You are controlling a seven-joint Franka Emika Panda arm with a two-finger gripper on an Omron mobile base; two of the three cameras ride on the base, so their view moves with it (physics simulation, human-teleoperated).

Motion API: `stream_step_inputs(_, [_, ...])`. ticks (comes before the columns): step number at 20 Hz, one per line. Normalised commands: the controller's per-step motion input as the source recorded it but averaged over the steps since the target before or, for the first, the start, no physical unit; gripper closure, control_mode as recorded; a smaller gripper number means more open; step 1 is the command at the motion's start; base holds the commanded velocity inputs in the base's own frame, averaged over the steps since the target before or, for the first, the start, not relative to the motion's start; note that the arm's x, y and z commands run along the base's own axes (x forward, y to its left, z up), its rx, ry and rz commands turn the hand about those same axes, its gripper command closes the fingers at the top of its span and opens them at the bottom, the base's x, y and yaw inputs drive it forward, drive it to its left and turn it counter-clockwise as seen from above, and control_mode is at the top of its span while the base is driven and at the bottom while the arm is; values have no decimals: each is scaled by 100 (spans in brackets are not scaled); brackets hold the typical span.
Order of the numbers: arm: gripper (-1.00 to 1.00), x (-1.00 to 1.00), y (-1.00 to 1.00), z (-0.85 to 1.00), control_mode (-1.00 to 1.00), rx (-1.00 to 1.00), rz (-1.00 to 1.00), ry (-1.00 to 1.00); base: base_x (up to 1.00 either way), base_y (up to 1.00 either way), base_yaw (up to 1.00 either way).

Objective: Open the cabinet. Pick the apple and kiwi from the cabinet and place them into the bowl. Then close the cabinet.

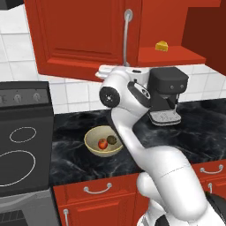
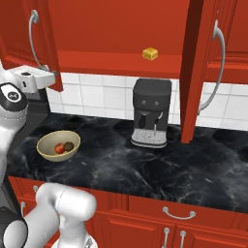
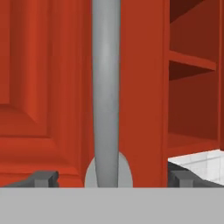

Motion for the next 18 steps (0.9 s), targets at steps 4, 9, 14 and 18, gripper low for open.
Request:
stream_step_inputs(4, [-100, 100, 0, 0, -100, 3, 0, 7, 0, 0, 0])
stream_step_inputs(9, [-100, 84, -3, 0, -100, 3, 0, 3, 0, 0, 0])
stream_step_inputs(14, [-100, 16, -1, 0, -100, 0, 0, 0, 0, 0, 0])
stream_step_inputs(18, [-100, 33, 0, -1, -100, 0, 0, 0, 0, 0, 0])
